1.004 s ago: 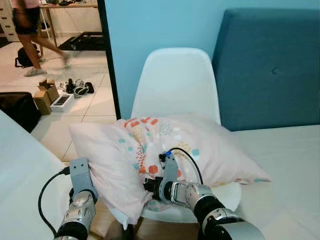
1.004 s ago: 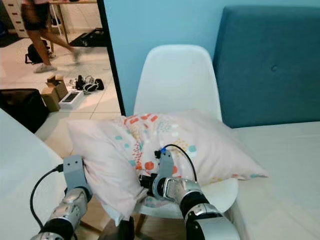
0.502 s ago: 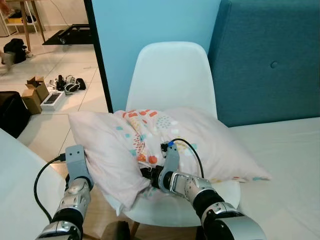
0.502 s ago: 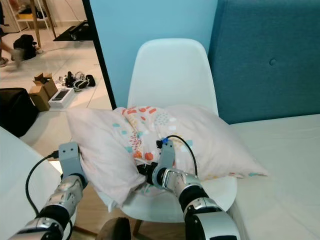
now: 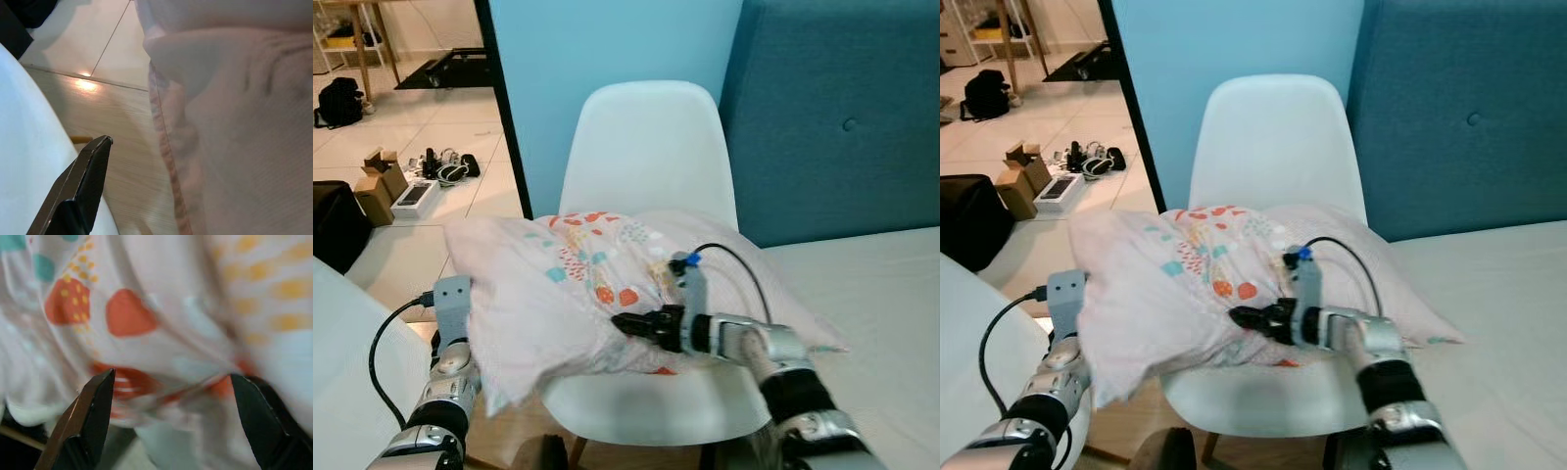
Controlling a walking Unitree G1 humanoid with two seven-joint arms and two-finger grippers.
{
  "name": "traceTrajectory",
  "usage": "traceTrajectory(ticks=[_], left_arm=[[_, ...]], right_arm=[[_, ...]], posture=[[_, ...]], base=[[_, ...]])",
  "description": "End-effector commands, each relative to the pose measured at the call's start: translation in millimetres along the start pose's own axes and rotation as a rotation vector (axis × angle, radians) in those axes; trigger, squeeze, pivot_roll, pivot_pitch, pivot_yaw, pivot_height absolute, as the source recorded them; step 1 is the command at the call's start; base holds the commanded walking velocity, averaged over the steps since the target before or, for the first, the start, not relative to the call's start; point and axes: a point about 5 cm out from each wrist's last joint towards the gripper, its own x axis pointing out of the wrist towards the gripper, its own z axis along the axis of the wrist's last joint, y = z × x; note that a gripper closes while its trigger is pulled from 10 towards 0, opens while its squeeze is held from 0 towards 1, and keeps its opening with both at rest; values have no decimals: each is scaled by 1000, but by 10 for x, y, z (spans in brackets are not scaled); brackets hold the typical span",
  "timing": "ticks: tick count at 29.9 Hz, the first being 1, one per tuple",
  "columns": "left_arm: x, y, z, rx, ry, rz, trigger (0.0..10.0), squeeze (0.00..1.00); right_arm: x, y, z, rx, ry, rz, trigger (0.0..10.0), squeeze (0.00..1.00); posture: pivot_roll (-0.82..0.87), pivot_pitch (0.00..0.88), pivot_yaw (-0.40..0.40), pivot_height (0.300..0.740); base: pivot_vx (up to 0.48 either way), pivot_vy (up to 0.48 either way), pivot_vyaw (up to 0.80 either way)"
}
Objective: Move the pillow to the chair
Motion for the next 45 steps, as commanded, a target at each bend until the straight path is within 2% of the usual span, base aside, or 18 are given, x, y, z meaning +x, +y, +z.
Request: traceTrajectory(ticks=[1, 3, 4, 5, 7, 10, 13, 17, 20, 22, 23, 25, 28, 35, 37, 41, 43, 45], left_arm=[[2, 36, -2, 21, -4, 2, 10000, 0], [-1, 21, -12, 10, -1, -18, 10000, 0], [-9, -25, -8, 12, -12, -72, 10000, 0], [-18, -57, 3, 36, -27, -116, 10000, 0], [-24, 32, 71, 117, -67, -112, 10000, 0], [-26, 123, 131, 162, -88, -83, 10000, 0], [-89, 408, 462, 327, -167, 22, 10000, 0], [-201, 400, 654, 404, -182, -30, 10000, 0], [-242, 366, 665, 427, -165, -77, 10000, 0], [-364, 303, 608, 526, -80, -229, 10000, 0], [-364, 303, 608, 526, -80, -229, 10000, 0], [-527, 294, 517, 634, 18, -370, 10000, 0], [-653, 306, 517, 680, 54, -429, 10000, 0], [-818, 422, 839, 734, 13, -402, 10000, 0], [-893, 520, 1055, 817, -1, -342, 10000, 0], [-950, 611, 1231, 906, -14, -275, 10000, 0], [-1001, 622, 1310, 946, 0, -272, 10000, 0], [-1049, 616, 1192, 985, 97, -328, 10000, 0]], right_arm=[[-59, -5, 50, -50, -9, -7, 10000, 1000], [-158, -17, 116, -84, -38, -5, 10000, 1000], [-240, 7, 229, -122, -116, 20, 10000, 573], [-296, 31, 342, -153, -204, 32, 10000, 0], [-370, 88, 592, -87, -416, 73, 10000, 0], [-397, 112, 689, -54, -513, 95, 10000, 0], [-358, 125, 782, 83, -690, 145, 10000, 0], [-229, 160, 792, 144, -726, 147, 10000, 0], [-191, 168, 795, 156, -727, 141, 10000, 0], [-126, 208, 801, 159, -727, 147, 10000, 0], [-126, 208, 801, 159, -727, 147, 10000, 0], [-76, 233, 802, 150, -716, 144, 10000, 0], [-51, 228, 810, 155, -719, 131, 10000, 0], [-26, 214, 844, 170, -744, 111, 10000, 0], [9, 210, 834, 170, -738, 100, 10000, 0], [38, 218, 832, 172, -736, 97, 10000, 0], [71, 226, 835, 163, -723, 87, 10000, 0], [118, 225, 813, 149, -695, 68, 10000, 0]], posture=[[65, 0, 38, 550], [66, 0, 40, 550], [65, 0, 46, 550], [65, 0, 46, 550], [67, 0, 52, 550], [72, 0, 50, 550], [109, 0, 43, 560], [130, 0, 39, 575], [129, 0, 40, 580], [136, 0, 34, 590], [136, 0, 34, 590], [144, 0, 34, 599], [145, 0, 31, 609], [146, 0, 26, 634], [153, 0, 21, 644], [152, 0, 22, 654], [153, 0, 21, 663], [153, 0, 22, 673]], base=[[0, 0, 0], [0, 0, 0], [0, 0, 0], [0, 0, 0], [0, 0, 0], [0, 0, 0], [0, 0, 0], [0, 0, 0], [0, 0, 0], [0, 0, 0], [0, 0, 0], [0, 0, 0], [0, 0, 0], [0, 0, 0], [0, 0, 0], [0, 0, 0], [0, 0, 0], [0, 0, 0]])
